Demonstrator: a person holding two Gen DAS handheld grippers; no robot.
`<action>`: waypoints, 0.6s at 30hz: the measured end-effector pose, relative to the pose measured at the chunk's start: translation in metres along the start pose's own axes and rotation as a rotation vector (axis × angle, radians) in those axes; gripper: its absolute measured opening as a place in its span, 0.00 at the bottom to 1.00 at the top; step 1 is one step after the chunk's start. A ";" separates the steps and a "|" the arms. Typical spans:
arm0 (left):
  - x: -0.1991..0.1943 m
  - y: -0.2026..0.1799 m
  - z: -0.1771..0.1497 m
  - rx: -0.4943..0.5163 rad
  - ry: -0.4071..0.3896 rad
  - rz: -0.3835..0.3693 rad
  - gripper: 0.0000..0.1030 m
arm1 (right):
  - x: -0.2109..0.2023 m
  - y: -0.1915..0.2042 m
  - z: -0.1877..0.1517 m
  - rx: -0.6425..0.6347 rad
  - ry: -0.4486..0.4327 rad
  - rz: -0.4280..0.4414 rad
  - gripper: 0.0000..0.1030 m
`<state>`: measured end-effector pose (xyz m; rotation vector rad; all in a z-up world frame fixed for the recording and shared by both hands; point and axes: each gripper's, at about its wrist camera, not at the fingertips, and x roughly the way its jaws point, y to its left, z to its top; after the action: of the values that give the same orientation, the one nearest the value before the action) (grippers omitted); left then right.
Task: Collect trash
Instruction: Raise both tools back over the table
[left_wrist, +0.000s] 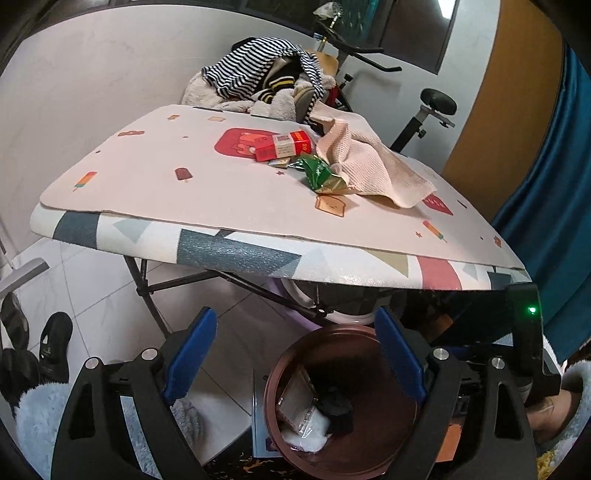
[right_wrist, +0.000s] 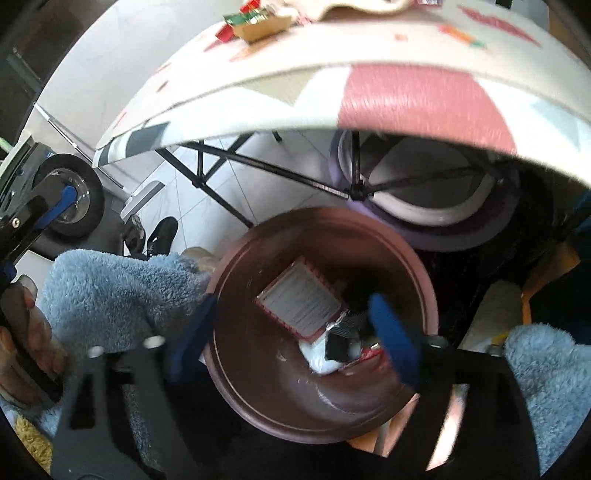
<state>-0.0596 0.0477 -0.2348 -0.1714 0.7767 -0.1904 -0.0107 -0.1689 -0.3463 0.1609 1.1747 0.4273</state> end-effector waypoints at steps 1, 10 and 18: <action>-0.001 0.001 0.000 -0.008 -0.005 0.002 0.84 | -0.004 0.002 0.000 -0.009 -0.022 -0.014 0.92; -0.002 0.002 0.001 -0.016 -0.012 0.014 0.90 | -0.043 0.010 0.008 -0.077 -0.210 -0.075 0.94; 0.000 0.002 0.002 -0.011 -0.006 0.027 0.94 | -0.067 0.003 0.020 -0.066 -0.291 -0.097 0.95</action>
<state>-0.0578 0.0494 -0.2341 -0.1719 0.7743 -0.1597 -0.0140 -0.1918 -0.2800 0.1040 0.8773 0.3438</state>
